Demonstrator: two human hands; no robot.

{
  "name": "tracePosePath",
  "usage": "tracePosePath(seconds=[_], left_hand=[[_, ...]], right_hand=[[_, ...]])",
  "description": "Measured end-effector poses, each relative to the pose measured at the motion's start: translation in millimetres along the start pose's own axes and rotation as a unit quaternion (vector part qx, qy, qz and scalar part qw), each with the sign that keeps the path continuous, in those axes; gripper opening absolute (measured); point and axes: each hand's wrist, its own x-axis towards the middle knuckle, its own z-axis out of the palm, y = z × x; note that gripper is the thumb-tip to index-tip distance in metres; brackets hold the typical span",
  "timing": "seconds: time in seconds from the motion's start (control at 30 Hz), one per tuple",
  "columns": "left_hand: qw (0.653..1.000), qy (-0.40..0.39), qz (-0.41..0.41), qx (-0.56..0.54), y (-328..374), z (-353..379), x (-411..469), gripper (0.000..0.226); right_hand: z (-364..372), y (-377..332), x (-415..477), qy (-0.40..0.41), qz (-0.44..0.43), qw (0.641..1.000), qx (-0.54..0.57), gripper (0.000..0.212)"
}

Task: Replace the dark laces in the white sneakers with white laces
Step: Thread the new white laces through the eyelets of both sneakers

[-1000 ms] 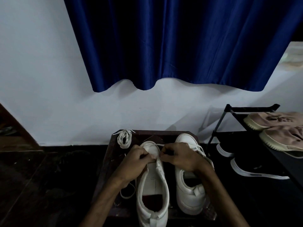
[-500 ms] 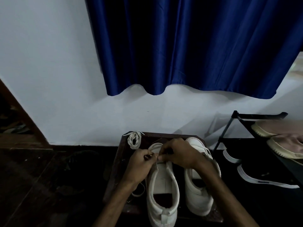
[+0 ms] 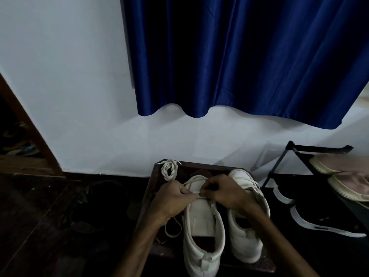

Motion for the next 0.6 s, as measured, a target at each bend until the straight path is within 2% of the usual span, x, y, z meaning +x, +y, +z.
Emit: tracePosePath(seconds=[0.1,0.23,0.3,0.37,0.4,0.47,0.6], left_hand=[[0.999,0.01,0.002,-0.031,-10.6,3.2,4.5,0.022],[0.995,-0.001,-0.004,-0.103,-21.9,7.9,6.3,0.042],[0.989,-0.01,-0.011,-0.15,-24.5,7.6,4.4,0.039],[0.983,-0.015,-0.016,-0.185,-22.3,5.4,-0.1,0.029],[0.981,-0.013,-0.018,-0.194,-20.3,4.4,-2.7,0.02],[0.98,-0.003,-0.021,-0.2,-20.1,4.1,-6.1,0.019],[0.981,0.015,-0.015,-0.195,-22.4,10.5,-5.9,0.05]], right_hand=[[1.8,1.1,-3.5,0.012,0.001,1.0,0.006,0.011],[3.7,1.2,-4.1,0.02,-0.016,0.999,0.034,0.013],[6.0,-2.4,-3.4,0.018,-0.018,0.999,0.023,0.01],[9.8,-6.9,-2.3,0.017,-0.015,1.0,0.011,0.024],[11.6,-8.0,-0.9,0.018,-0.014,1.0,0.012,0.024],[14.0,-8.9,1.3,0.024,-0.007,1.0,0.013,0.014],[14.3,-4.5,-0.9,0.036,0.001,0.999,0.014,0.012]])
